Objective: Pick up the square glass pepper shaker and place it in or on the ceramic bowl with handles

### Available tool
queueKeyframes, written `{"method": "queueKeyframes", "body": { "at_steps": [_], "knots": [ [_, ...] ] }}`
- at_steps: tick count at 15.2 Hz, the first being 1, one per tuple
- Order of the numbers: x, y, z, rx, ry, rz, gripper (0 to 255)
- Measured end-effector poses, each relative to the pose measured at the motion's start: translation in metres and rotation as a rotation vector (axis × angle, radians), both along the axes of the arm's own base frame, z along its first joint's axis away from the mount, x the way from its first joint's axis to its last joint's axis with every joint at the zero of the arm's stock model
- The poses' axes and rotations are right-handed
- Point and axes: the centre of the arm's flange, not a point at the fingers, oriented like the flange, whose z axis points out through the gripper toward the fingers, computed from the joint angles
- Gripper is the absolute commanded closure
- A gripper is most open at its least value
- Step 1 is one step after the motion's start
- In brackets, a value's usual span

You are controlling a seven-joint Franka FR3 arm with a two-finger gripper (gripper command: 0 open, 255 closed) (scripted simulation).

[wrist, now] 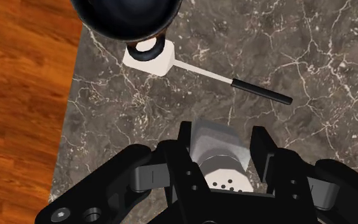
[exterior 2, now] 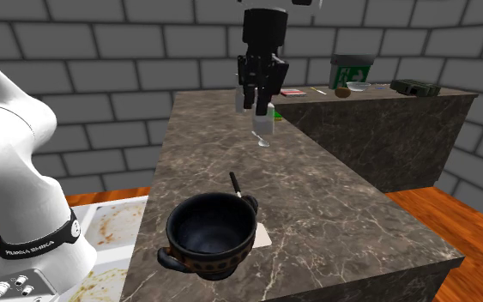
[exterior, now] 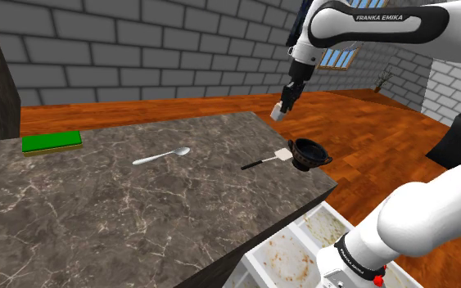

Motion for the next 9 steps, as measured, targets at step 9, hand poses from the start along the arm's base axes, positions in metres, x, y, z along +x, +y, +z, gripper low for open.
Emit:
{"method": "queueKeyframes", "body": {
  "at_steps": [9],
  "knots": [
    [-0.08,-0.085,0.001,0.0,0.0,0.0,255]
  ]
}}
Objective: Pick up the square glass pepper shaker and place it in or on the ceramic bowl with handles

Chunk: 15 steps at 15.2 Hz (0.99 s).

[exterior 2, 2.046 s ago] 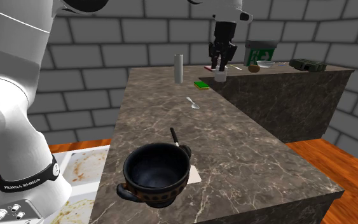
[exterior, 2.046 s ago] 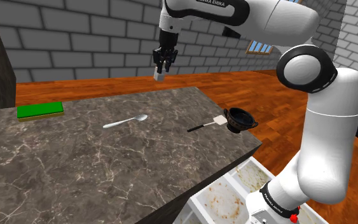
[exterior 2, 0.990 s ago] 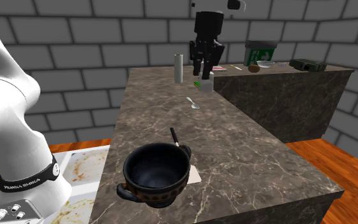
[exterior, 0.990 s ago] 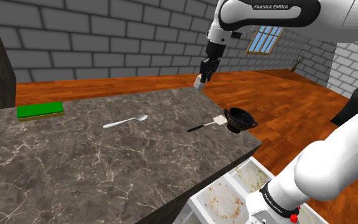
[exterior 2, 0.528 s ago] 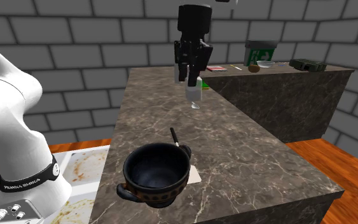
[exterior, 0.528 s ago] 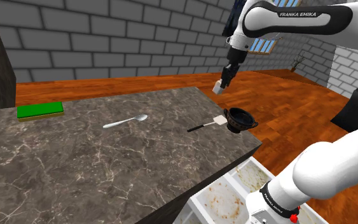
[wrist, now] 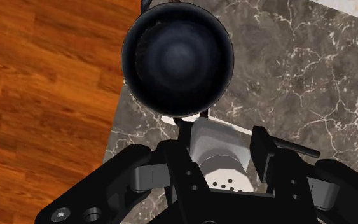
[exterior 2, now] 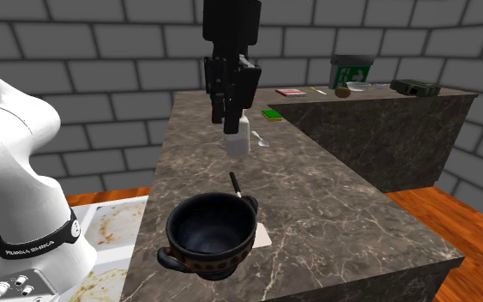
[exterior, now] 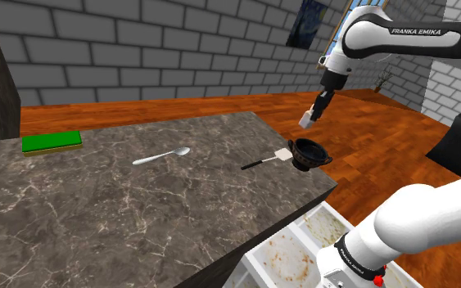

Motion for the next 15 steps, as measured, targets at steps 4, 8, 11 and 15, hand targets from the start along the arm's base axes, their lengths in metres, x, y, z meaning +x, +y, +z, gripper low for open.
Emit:
{"method": "queueKeyframes", "body": {
  "at_steps": [4,8,11,15],
  "knots": [
    [-0.038,-0.041,0.003,0.0,0.0,0.0,255],
    [-0.05,-0.053,-0.007,0.001,0.0,0.001,255],
    [-0.05,-0.054,-0.021,0.001,0.001,0.001,255],
    [-0.051,-0.054,-0.043,0.001,0.001,0.001,255]
  ]
}}
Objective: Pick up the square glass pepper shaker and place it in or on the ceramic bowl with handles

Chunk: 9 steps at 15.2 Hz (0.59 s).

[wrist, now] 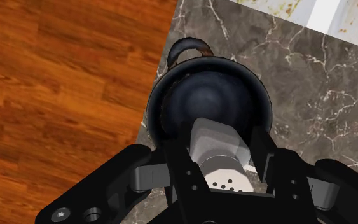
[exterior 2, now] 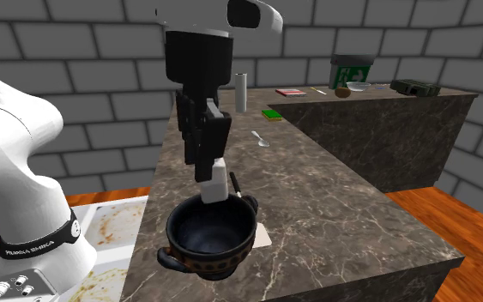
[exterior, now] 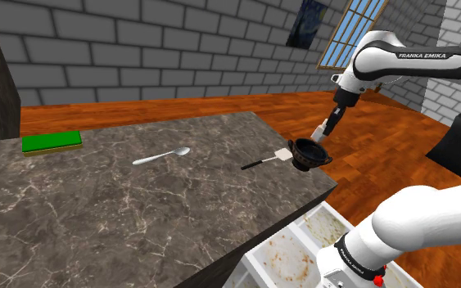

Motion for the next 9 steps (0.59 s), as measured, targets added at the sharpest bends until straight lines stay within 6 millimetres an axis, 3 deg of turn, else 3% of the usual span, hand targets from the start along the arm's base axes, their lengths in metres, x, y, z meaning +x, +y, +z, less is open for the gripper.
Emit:
{"method": "queueKeyframes", "body": {
  "at_steps": [6,9],
  "knots": [
    [0.0,-0.001,-0.033,0.0,0.0,0.0,255],
    [0.0,0.0,-0.039,0.0,0.0,0.0,255]
  ]
}}
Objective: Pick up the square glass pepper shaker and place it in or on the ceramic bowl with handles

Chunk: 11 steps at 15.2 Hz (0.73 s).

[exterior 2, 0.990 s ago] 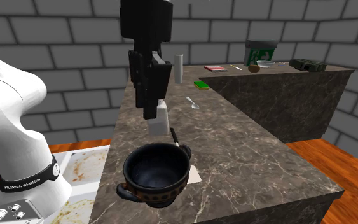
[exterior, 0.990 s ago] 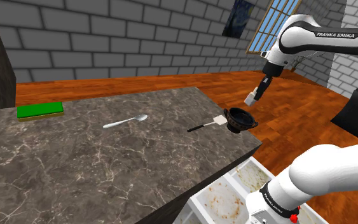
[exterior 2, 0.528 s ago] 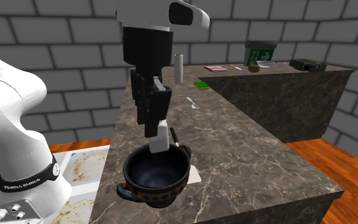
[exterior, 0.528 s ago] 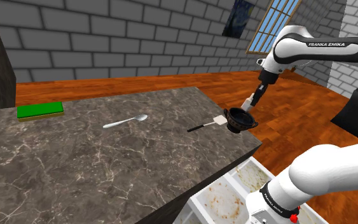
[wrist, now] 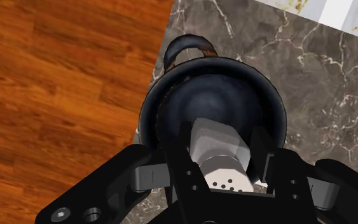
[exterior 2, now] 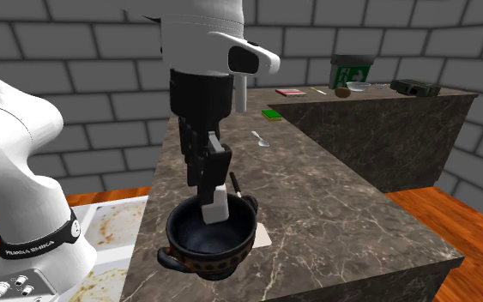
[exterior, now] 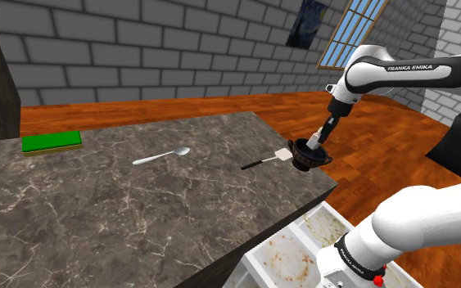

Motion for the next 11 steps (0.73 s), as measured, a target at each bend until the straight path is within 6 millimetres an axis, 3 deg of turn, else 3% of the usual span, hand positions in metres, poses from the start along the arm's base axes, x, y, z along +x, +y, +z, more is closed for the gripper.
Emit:
{"method": "queueKeyframes", "body": {
  "at_steps": [4,5,11],
  "knots": [
    [0.0,0.0,-0.0008,0.0,0.0,0.0,255],
    [0.0,0.0,-0.0008,0.0,0.0,0.0,0],
    [0.0001,0.0,-0.0009,0.0,0.0,0.0,0]
  ]
}}
